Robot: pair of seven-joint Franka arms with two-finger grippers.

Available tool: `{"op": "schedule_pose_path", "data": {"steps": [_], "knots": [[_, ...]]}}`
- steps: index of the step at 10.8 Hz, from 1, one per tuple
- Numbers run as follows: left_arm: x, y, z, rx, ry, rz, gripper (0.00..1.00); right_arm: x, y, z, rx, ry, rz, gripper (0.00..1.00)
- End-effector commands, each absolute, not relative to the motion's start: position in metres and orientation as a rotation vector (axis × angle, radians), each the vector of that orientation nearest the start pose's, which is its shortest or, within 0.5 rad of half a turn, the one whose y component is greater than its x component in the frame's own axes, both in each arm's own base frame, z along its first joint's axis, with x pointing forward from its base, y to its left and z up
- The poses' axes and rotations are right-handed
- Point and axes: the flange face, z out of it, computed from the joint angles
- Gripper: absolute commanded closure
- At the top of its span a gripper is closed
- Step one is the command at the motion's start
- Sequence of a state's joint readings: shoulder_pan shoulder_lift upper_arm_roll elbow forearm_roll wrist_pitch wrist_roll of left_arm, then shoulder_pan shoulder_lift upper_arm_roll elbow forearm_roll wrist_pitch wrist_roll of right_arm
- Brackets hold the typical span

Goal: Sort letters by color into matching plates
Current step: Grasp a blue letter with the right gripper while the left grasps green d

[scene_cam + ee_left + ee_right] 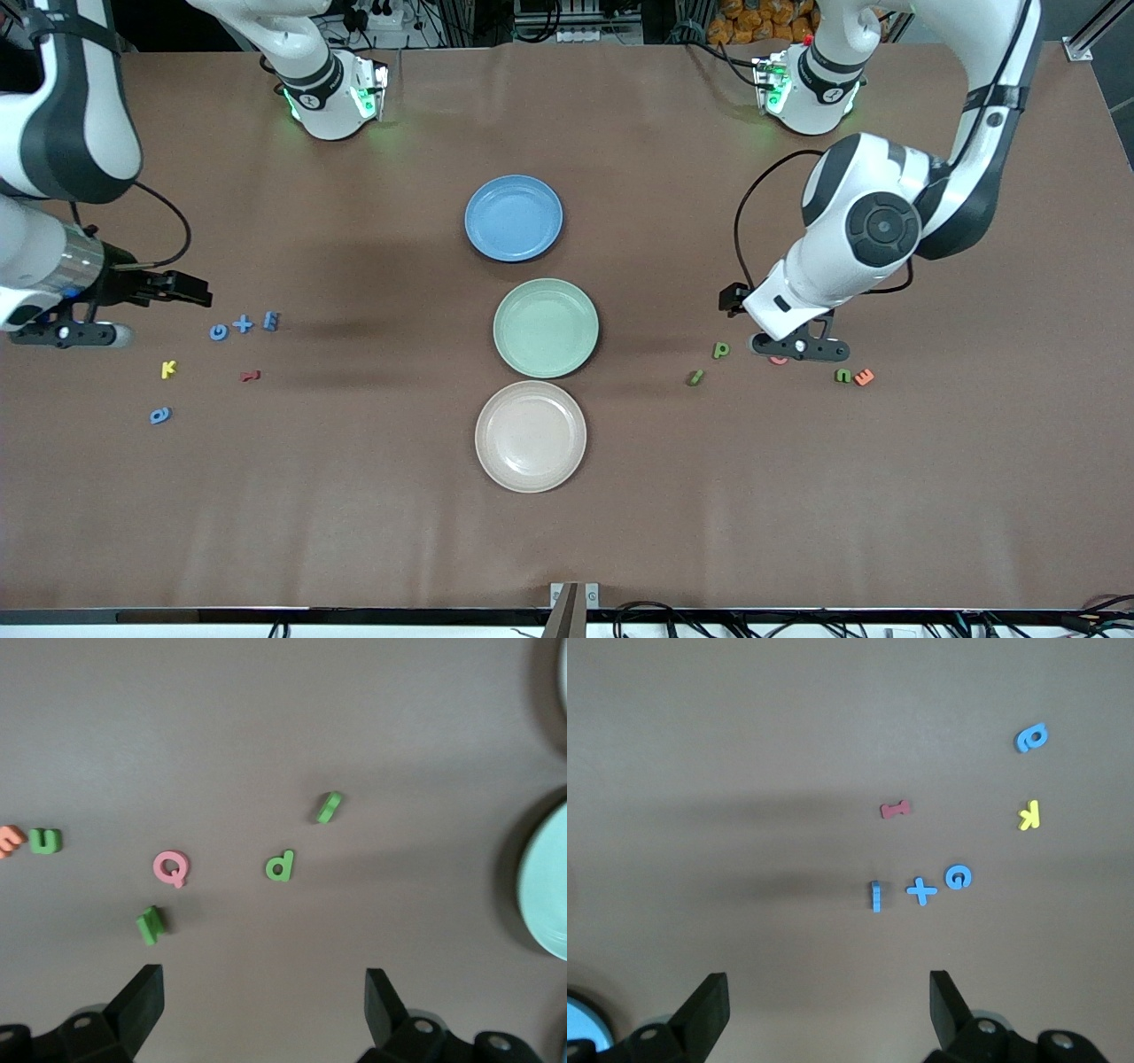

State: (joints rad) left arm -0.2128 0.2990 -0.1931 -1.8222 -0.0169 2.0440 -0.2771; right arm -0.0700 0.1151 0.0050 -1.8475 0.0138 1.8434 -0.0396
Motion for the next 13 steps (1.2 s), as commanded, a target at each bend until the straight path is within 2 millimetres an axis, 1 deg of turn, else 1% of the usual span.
{"op": "schedule_pose_path", "data": {"steps": [1, 2, 3, 4, 5, 7, 8, 9, 10, 12, 13], "knots": [[0.568, -0.256, 0.299, -3.105, 0.18, 0.131, 0.0, 0.549, -0.04, 0.415, -3.126, -0.007, 0.131, 0.02], [0.569, -0.261, 0.275, -3.094, 0.179, 0.119, 0.0, 0.544, -0.05, 0.397, -3.126, -0.035, 0.123, 0.05], [0.571, -0.264, 0.257, -3.103, 0.188, 0.104, 0.0, 0.539, -0.06, 0.38, -3.125, -0.062, 0.104, 0.06], [0.574, -0.265, 0.245, -3.118, 0.187, 0.079, 0.0, 0.534, -0.068, 0.362, -3.128, -0.073, 0.068, 0.06], [0.574, -0.267, 0.236, -3.124, 0.192, 0.07, 0.0, 0.531, -0.068, 0.344, -3.131, -0.079, 0.044, 0.07], [0.574, -0.267, 0.226, -3.125, 0.204, 0.056, 0.0, 0.536, -0.065, 0.315, -3.13, -0.088, 0.051, 0.12], [0.57, -0.27, 0.219, -3.121, 0.22, 0.072, 0.0, 0.537, -0.061, 0.306, -3.129, -0.098, 0.053, 0.13], [0.567, -0.273, 0.213, -3.117, 0.233, 0.088, 0.0, 0.538, -0.061, 0.297, -3.128, -0.1, 0.06, 0.14], [0.562, -0.272, 0.207, -3.114, 0.241, 0.094, 0.0, 0.539, -0.061, 0.288, -3.127, -0.1, 0.068, 0.18], [0.547, -0.266, 0.188, -3.116, 0.282, 0.037, 0.0, 0.537, -0.062, 0.271, -3.126, -0.097, 0.077, 0.19], [0.539, -0.265, 0.181, -3.122, 0.294, 0.021, 0.0, 0.534, -0.064, 0.259, -3.129, -0.09, 0.051, 0.2]]}}
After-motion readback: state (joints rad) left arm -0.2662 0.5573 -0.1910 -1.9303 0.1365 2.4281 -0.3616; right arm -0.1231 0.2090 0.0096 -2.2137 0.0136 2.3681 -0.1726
